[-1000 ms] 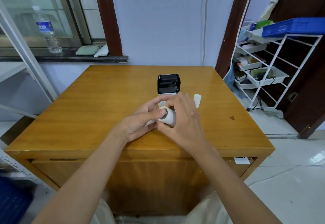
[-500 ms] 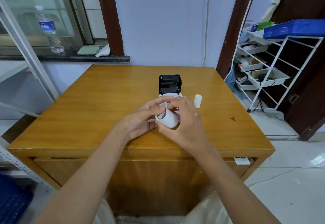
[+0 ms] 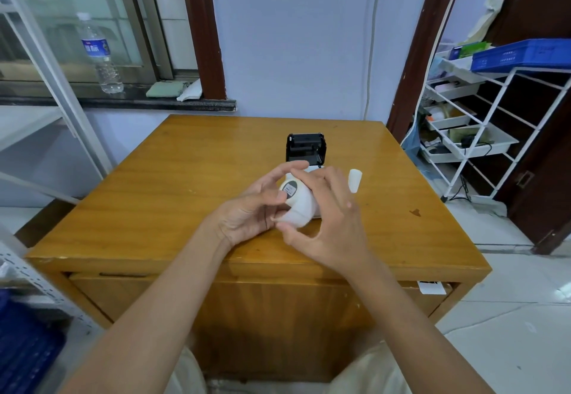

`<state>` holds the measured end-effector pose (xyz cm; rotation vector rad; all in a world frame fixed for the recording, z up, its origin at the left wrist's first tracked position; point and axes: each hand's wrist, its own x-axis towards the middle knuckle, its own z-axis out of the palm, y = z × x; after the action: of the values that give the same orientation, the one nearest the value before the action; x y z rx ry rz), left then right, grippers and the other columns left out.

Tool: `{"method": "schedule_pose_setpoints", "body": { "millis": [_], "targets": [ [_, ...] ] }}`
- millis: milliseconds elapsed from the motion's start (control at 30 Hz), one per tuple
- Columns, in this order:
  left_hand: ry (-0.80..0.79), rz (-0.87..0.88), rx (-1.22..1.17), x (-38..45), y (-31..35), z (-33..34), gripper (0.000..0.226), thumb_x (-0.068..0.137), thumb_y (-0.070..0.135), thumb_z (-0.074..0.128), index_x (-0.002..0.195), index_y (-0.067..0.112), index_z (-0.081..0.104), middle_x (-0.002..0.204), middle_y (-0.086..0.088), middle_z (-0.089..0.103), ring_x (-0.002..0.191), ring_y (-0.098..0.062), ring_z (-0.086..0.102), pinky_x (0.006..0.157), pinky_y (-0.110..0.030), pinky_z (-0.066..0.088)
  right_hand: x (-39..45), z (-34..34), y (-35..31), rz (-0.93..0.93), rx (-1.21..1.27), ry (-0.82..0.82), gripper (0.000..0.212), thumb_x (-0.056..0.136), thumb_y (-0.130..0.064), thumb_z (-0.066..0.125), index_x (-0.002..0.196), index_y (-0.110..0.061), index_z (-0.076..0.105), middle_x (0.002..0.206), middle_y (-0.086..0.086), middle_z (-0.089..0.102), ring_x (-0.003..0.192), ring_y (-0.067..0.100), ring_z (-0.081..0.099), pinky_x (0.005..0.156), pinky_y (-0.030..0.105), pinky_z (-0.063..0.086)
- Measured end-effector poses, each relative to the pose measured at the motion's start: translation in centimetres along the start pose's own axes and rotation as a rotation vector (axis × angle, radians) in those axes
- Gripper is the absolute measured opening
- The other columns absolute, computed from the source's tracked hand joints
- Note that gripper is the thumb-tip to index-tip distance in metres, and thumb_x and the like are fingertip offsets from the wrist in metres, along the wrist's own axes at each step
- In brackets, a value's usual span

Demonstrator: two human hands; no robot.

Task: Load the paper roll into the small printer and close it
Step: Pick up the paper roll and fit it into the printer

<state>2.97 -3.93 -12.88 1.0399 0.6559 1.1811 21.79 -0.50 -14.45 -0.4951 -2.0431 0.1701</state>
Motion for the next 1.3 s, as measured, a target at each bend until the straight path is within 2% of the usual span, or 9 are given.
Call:
{"method": "schedule_pose_setpoints", "body": {
  "millis": [133,233,400,533,600,667,933,1067,1300],
  "targets": [
    [0.053,0.069,-0.068,-0.3,0.2,0.0,0.095,0.066,0.024,0.096,0.149,0.017,0.051,0.109,-0.006,0.066,0.087,-0.018,0.072,0.075,-0.028,0.062,0.1,0.5,0.0,-0.031,-0.059,-0.016,0.084,0.076,-0.042,0.091,0.142,-0.005,0.057,0.131,0.012,0.062,0.119,0.024,0.056,0.099,0.040,0.052],
    [0.059,0.082,-0.100,-0.3,0.1,0.0,0.091,0.068,0.020,0.095,0.148,0.016,0.052,0.105,-0.005,0.070,0.085,-0.019,0.072,0.073,-0.027,0.063,-0.2,0.9,0.8,-0.026,-0.067,0.100,0.061,0.082,-0.018,0.089,0.135,-0.007,0.062,0.123,0.009,0.070,0.109,0.024,0.059,0.088,0.044,0.055],
    [0.064,0.071,-0.145,-0.1,0.0,-0.3,0.086,0.070,0.017,0.094,0.146,0.014,0.054,0.111,-0.009,0.070,0.093,-0.021,0.073,0.084,-0.031,0.063,-0.4,0.9,1.3,0.032,-0.052,0.186,0.036,0.085,-0.006,0.089,0.119,-0.006,0.076,0.111,0.002,0.075,0.099,0.021,0.061,0.081,0.035,0.053],
    [0.246,0.160,-0.231,0.2,0.1,-0.7,0.048,0.090,0.026,0.070,0.137,0.017,0.062,0.122,-0.008,0.072,0.103,-0.021,0.069,0.074,-0.026,0.061,1.0,0.0,1.9,0.263,0.085,0.144,0.034,0.090,-0.020,0.084,0.122,-0.020,0.075,0.106,-0.025,0.067,0.102,0.010,0.058,0.083,0.019,0.047],
    [0.525,0.241,0.142,0.8,-0.4,-0.9,0.025,0.092,0.023,0.071,0.117,0.024,0.070,0.091,0.008,0.071,0.082,-0.013,0.061,0.059,-0.021,0.049,2.2,-1.1,3.5,0.340,0.084,0.051,0.038,0.088,-0.018,0.084,0.124,-0.027,0.075,0.102,-0.033,0.062,0.100,-0.001,0.058,0.083,0.021,0.050],
    [0.687,0.270,0.665,1.5,-1.4,-0.9,0.021,0.092,0.019,0.075,0.108,0.033,0.069,0.078,0.011,0.059,0.072,-0.009,0.051,0.064,-0.024,0.045,3.7,-2.2,5.2,0.378,0.023,-0.050,0.039,0.089,-0.020,0.082,0.125,-0.031,0.074,0.102,-0.027,0.065,0.093,-0.007,0.057,0.080,0.018,0.046],
    [0.541,0.058,1.518,2.1,-2.1,0.5,0.045,0.101,0.060,0.041,0.144,0.048,0.049,0.101,0.010,0.054,0.093,-0.016,0.058,0.072,-0.035,0.042,8.2,-3.7,7.2,0.339,-0.127,-0.323,0.031,0.095,-0.030,0.078,0.125,-0.026,0.076,0.071,-0.031,0.053,0.066,0.002,0.051,0.061,0.025,0.034],
    [0.512,-0.012,1.604,2.3,-2.4,0.2,0.061,0.093,0.071,0.018,0.145,0.048,0.042,0.113,0.005,0.055,0.108,-0.021,0.060,0.098,-0.046,0.039,9.1,-2.9,7.4,0.332,-0.116,-0.418,0.026,0.094,-0.034,0.078,0.119,-0.027,0.076,0.077,-0.024,0.063,0.069,0.003,0.056,0.063,0.029,0.042],
    [0.540,0.025,1.592,2.5,-2.6,0.2,0.056,0.090,0.072,0.027,0.134,0.045,0.048,0.119,0.011,0.061,0.113,-0.018,0.061,0.098,-0.046,0.038,9.4,-2.3,7.4,0.281,-0.276,-0.546,0.029,0.095,-0.039,0.074,0.120,-0.024,0.072,0.099,-0.005,0.078,0.084,0.018,0.065,0.069,0.038,0.052]
  ]
}}
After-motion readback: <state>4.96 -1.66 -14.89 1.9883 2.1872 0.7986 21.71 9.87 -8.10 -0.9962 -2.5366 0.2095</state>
